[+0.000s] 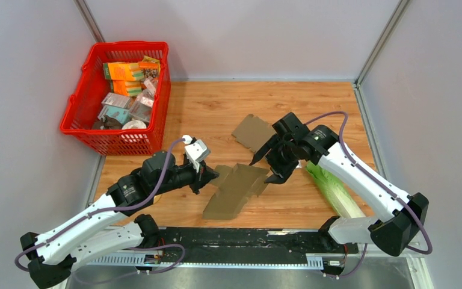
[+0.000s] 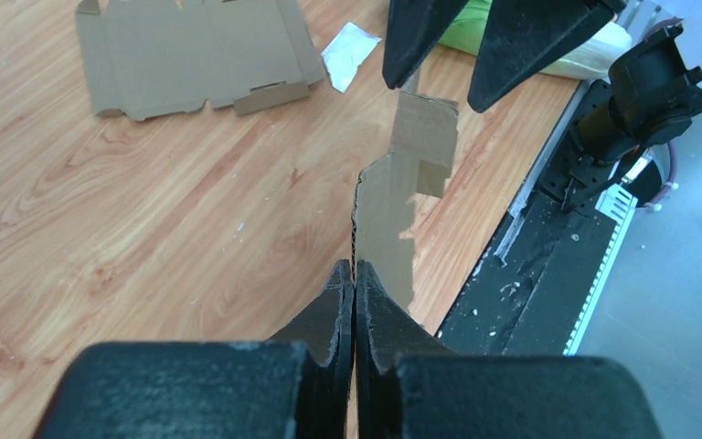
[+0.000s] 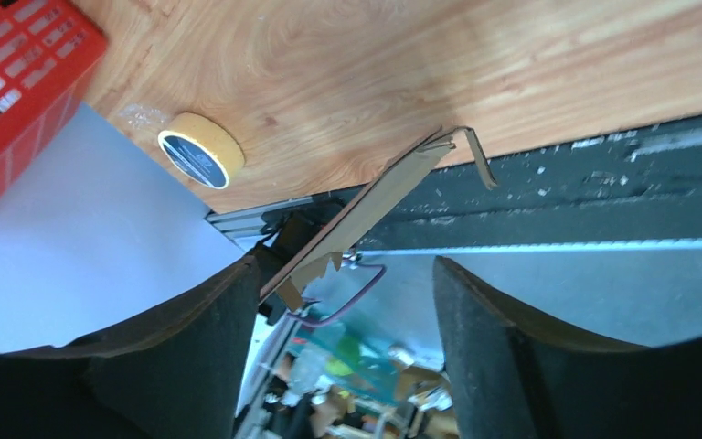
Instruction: Fold the paper box
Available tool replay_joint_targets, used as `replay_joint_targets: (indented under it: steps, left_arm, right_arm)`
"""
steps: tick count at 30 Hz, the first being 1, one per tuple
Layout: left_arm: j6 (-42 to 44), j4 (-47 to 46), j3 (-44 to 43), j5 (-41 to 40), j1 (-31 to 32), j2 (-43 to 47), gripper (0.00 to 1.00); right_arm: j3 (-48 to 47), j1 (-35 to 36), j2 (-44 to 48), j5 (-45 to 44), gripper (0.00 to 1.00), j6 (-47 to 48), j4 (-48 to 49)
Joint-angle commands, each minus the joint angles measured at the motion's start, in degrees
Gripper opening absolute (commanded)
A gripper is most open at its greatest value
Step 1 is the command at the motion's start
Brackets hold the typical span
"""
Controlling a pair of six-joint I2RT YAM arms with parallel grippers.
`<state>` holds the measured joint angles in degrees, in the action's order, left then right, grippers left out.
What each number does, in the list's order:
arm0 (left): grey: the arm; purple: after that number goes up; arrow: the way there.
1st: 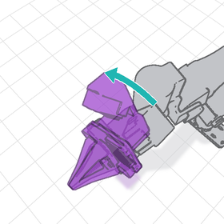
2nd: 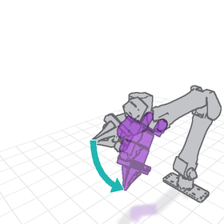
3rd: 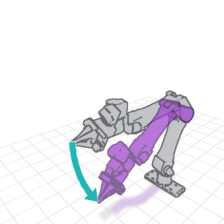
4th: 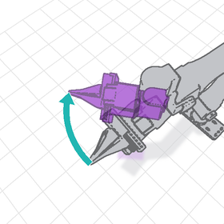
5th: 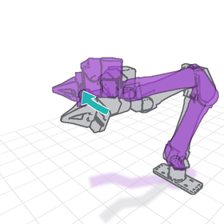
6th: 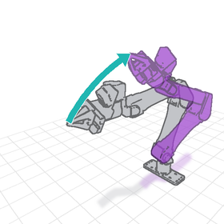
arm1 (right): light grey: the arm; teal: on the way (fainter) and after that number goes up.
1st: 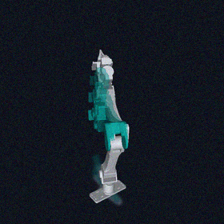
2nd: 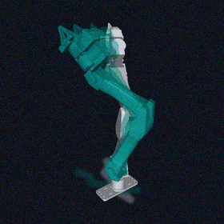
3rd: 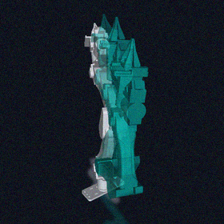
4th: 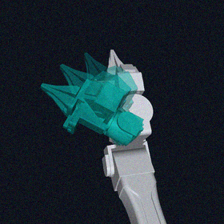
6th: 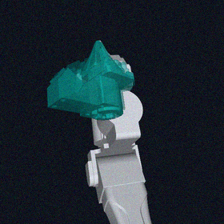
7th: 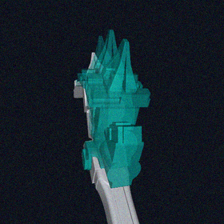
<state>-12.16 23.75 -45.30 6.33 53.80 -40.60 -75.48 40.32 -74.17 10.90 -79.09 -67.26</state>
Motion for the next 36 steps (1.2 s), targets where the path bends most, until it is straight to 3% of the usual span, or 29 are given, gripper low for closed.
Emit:
replay_joint_targets:
  steps: [1,5,8,12,15,19,23,26,32,36]
  left_arm:
    - [3.02,-3.09,-0.32,-0.79,-0.01,0.26,0.0]
    - [3.55,-3.27,-0.23,-0.35,-0.01,0.17,0.0]
    - [3.46,-3.71,-0.14,-0.35,-0.01,-0.01,0.0]
    - [3.29,-3.88,-0.23,-0.26,-0.01,-0.27,0.0]
    - [3.2,-4.15,0.03,0.17,-0.01,-0.53,0.0]
    - [3.11,-4.06,0.3,0.26,-0.01,-0.71,0.0]
    - [3.37,-3.62,0.47,0.35,-0.01,-0.97,0.0]
    - [3.37,-3.62,0.65,0.53,-0.01,-1.06,0.0]
    - [3.37,-4.23,0.56,1.41,-0.01,-1.76,0.0]
    - [3.55,-4.15,0.39,1.41,-0.01,-1.68,0.0]
  right_arm:
    - [2.62,-0.15,2.28,4.49,0.7,-11.43,2.22]
    - [3.23,-0.32,2.1,4.04,0.65,-14.15,4.07]
    - [5.78,-0.32,2.19,5.45,0.54,-16.87,7.83]
    - [7.81,-0.32,2.89,5.45,0.5,-19.08,10.4]
    - [7.9,-0.59,2.72,5.63,0.36,-18.74,11.19]
    - [8.25,-1.2,2.8,6.07,0.34,-18.21,11.28]
    - [7.9,-2.43,3.15,6.24,0.43,-16.45,9.35]
    - [8.07,-3.4,3.86,6.33,0.45,-16.18,8.82]
    - [7.81,-3.93,3.42,7.47,0.39,-16.27,9.34]
    - [8.07,-4.1,2.63,7.74,0.42,-16.18,9.78]
